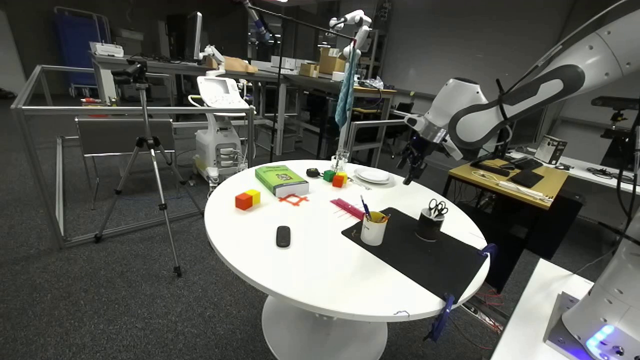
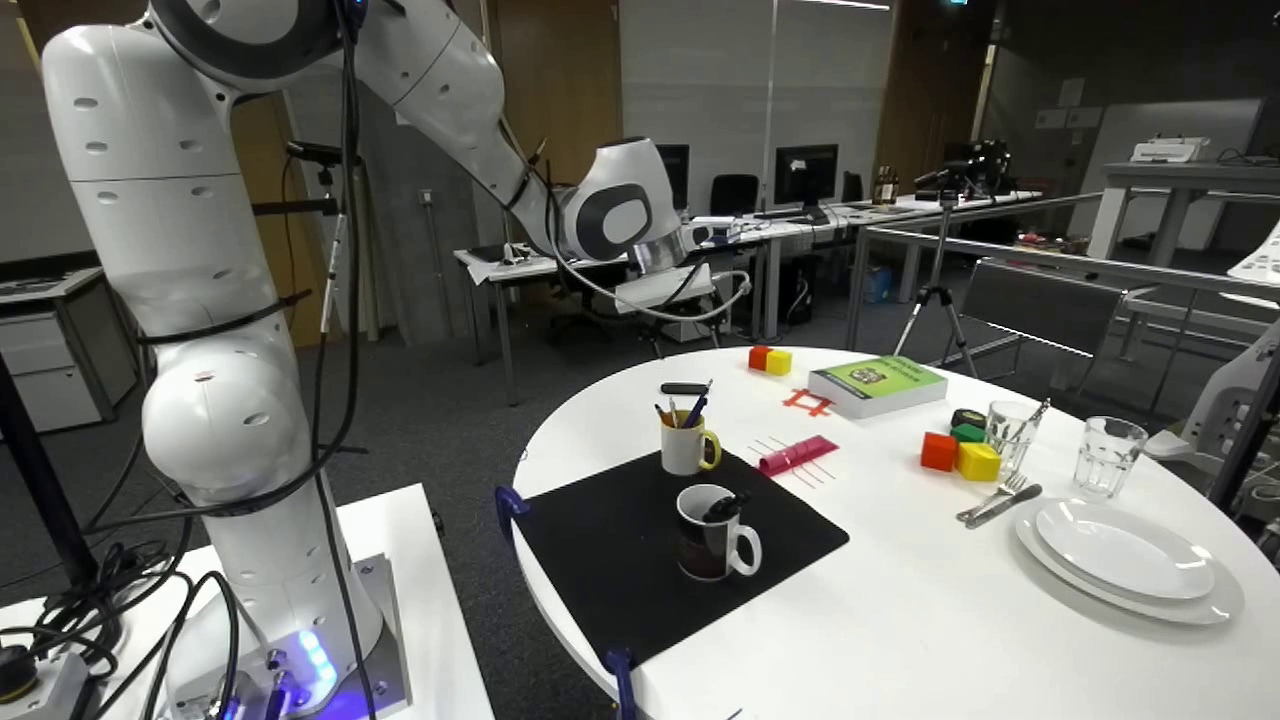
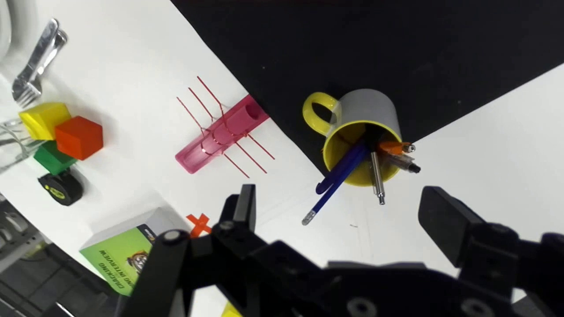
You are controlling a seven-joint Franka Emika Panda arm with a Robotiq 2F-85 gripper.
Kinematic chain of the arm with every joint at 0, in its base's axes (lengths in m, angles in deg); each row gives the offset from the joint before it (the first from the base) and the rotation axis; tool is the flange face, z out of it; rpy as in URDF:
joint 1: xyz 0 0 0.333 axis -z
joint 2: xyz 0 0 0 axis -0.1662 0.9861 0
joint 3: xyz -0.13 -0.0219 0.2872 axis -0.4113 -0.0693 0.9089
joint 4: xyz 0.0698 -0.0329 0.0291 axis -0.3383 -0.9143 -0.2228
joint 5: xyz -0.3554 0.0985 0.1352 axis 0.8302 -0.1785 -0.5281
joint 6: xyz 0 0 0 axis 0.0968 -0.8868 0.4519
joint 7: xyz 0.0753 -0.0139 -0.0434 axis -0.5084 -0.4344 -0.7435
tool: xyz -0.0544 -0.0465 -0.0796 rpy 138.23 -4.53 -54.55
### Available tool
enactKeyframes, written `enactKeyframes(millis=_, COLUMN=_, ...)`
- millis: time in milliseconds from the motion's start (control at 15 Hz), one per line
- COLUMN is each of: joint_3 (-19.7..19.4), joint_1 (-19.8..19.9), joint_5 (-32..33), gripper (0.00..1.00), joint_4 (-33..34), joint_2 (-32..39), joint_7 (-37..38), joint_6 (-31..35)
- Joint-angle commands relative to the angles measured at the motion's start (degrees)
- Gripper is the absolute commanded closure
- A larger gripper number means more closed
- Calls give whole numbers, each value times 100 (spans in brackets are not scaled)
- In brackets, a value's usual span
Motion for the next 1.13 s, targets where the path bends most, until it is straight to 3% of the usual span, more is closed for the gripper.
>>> enactKeyframes(millis=0, joint_3=-9, joint_1=5, joint_5=269, gripper=0, joint_4=-49, joint_2=-78, joint_7=1109, joint_6=249)
enactKeyframes(millis=400, joint_3=-21, joint_1=18, joint_5=433, gripper=0, joint_4=-186, joint_2=-93, joint_7=1903, joint_6=312)
enactKeyframes(millis=1067, joint_3=-2, joint_1=0, joint_5=293, gripper=0, joint_4=-74, joint_2=29, joint_7=1749, joint_6=103)
